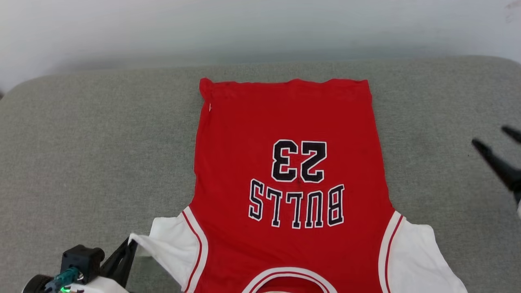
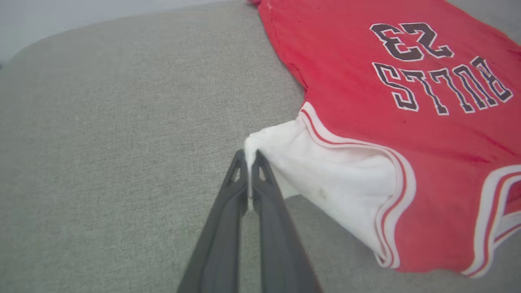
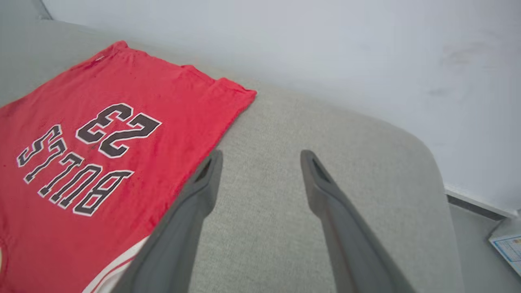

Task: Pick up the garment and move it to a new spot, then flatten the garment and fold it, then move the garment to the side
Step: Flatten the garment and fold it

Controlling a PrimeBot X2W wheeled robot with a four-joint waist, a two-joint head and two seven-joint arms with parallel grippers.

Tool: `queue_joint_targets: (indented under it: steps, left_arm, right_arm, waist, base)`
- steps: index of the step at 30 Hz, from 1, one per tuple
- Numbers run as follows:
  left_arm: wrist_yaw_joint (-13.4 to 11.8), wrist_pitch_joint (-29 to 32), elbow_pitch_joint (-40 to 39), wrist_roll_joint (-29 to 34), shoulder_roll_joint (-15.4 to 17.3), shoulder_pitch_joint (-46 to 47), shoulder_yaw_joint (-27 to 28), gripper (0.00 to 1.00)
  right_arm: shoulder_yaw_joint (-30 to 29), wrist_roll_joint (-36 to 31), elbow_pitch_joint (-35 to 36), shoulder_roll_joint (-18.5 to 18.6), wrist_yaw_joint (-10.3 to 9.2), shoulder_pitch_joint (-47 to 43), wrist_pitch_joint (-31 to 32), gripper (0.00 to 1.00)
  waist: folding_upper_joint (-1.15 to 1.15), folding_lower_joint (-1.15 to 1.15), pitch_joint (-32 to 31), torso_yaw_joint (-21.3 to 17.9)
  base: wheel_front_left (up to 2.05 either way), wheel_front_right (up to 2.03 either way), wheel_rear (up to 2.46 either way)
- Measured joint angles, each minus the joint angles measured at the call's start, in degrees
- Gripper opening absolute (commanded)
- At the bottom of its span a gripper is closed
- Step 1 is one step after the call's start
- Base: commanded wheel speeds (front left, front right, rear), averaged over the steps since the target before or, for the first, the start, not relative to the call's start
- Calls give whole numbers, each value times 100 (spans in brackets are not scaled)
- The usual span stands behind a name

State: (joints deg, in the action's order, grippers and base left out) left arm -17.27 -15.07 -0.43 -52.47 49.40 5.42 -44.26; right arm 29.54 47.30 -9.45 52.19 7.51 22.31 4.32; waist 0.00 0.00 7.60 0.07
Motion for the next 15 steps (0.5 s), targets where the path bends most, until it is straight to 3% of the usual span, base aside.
queue_joint_targets:
  steps: [7,15]
  left_arm:
    - [-148,0,-412,386,-88,337,83,0]
    - [-238,0,-783,723,-385,769,236,0]
  right_arm:
    - [-803,-409,452,-231,0,1519,1317,100]
    - [-324,-374,-49,-416,0,3428,3793,100]
  waist:
    - [0,1,561,250]
    - [0,2,1395,609]
  base:
    - [0,0,0]
    - [0,0,0]
